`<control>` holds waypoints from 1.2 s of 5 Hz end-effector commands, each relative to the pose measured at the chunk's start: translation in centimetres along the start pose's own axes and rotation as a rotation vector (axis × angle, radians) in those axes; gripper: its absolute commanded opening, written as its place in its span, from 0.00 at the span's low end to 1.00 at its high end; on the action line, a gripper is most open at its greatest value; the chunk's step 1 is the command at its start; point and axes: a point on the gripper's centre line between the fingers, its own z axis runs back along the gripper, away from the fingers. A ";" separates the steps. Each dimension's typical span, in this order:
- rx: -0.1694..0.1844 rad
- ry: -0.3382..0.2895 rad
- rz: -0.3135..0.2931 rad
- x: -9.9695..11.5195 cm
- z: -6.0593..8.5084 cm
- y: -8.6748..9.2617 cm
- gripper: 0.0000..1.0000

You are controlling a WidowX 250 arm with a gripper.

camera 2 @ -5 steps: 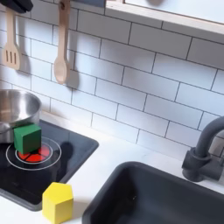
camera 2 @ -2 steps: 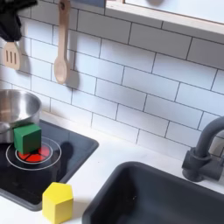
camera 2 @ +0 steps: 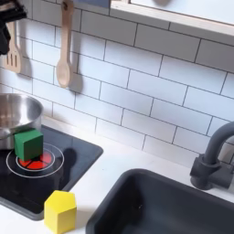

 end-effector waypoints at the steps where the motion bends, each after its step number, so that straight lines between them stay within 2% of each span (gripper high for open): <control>1: -0.017 0.037 -0.070 -3.4 2.2 2.0 0.00; 2: -0.022 0.065 -0.109 -4.9 2.6 2.8 0.00; 3: -0.019 0.073 -0.122 -5.4 2.6 2.9 0.00; 5: 0.004 0.093 -0.111 -5.7 1.7 3.4 0.00; 6: 0.006 0.067 -0.117 -5.4 1.7 3.5 0.00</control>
